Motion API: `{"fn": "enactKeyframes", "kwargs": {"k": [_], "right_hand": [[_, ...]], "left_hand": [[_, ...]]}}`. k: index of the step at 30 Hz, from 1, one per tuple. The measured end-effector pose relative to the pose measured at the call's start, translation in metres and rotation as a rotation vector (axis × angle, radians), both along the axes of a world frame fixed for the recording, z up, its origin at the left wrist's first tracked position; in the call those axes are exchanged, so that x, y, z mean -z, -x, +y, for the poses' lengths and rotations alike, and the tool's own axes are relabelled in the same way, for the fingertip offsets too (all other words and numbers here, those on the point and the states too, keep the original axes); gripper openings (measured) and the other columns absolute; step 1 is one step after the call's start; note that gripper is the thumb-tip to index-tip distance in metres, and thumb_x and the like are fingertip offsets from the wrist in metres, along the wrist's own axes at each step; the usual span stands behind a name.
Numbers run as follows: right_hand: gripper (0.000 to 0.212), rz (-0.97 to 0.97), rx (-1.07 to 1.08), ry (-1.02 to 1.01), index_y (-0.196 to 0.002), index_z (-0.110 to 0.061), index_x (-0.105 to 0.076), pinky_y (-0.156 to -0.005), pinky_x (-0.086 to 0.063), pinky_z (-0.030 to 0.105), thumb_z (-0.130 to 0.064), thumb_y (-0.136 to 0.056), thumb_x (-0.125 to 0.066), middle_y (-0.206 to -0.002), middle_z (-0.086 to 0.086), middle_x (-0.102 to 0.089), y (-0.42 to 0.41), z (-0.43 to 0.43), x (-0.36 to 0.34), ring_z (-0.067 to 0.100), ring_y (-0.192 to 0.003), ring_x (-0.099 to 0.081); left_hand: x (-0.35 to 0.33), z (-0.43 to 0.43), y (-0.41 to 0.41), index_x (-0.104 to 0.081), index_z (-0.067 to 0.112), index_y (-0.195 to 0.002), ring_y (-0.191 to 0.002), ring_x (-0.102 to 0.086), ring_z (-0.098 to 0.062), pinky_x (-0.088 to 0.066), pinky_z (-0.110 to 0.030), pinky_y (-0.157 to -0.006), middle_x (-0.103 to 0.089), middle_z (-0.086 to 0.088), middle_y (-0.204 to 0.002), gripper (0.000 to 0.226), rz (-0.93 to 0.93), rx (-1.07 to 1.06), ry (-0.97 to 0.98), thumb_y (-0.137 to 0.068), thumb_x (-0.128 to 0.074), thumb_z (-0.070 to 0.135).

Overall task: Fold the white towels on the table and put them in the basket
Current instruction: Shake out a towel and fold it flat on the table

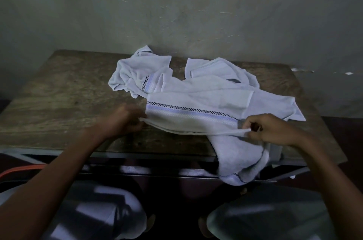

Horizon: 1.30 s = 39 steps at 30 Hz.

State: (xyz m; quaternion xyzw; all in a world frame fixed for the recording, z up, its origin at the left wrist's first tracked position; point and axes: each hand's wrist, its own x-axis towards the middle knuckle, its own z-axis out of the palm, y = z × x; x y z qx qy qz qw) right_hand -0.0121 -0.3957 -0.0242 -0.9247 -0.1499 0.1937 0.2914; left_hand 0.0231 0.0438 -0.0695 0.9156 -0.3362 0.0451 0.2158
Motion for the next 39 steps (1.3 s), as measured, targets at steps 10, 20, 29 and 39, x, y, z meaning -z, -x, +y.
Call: {"fn": "enactKeyframes", "kwargs": {"k": [10, 20, 29, 39], "right_hand": [[0.025, -0.512, 0.417, -0.597, -0.084, -0.031, -0.064, -0.069, -0.049, 0.017, -0.007, -0.090, -0.059, -0.075, -0.016, -0.067, -0.021, 0.016, -0.064, 0.000, -0.070, -0.058], [0.038, -0.501, 0.525, -0.715, -0.087, -0.034, -0.069, -0.075, -0.054, 0.050, -0.065, -0.067, -0.068, -0.073, -0.010, -0.065, -0.019, 0.017, -0.083, 0.007, -0.068, -0.055], [0.021, -0.530, 0.486, -0.594, -0.081, -0.022, -0.063, -0.056, -0.047, 0.029, -0.005, -0.092, -0.056, -0.067, 0.005, -0.059, -0.042, 0.025, -0.126, 0.018, -0.062, -0.052], [0.007, -0.467, 0.236, -0.509, -0.087, -0.002, -0.060, -0.055, -0.044, 0.009, -0.003, -0.091, -0.055, -0.065, 0.001, -0.060, -0.045, 0.019, -0.191, 0.001, -0.053, -0.053]], "left_hand": [[-0.077, -0.027, -0.026, -0.056, 0.038, -0.095, -0.080, -0.056, 0.012, -0.038, -0.004, -0.068, -0.059, 0.038, -0.091, 0.018, -0.115, -0.278, 0.453, -0.083, -0.041, 0.036], [-0.104, -0.045, -0.027, -0.053, 0.031, -0.085, -0.071, -0.054, 0.004, -0.041, -0.012, -0.062, -0.060, 0.021, -0.078, 0.013, -0.034, -0.272, 0.606, -0.091, -0.047, 0.041], [-0.152, -0.017, -0.045, -0.068, 0.010, -0.086, -0.067, -0.053, 0.000, -0.036, -0.008, -0.062, -0.060, 0.019, -0.068, 0.039, -0.321, -0.171, 0.222, -0.086, -0.045, 0.042], [-0.224, -0.001, -0.043, -0.068, 0.014, -0.091, -0.062, -0.057, -0.008, -0.038, -0.017, -0.057, -0.068, 0.000, -0.072, 0.029, -0.340, -0.192, 0.136, -0.086, -0.046, 0.032]]}}
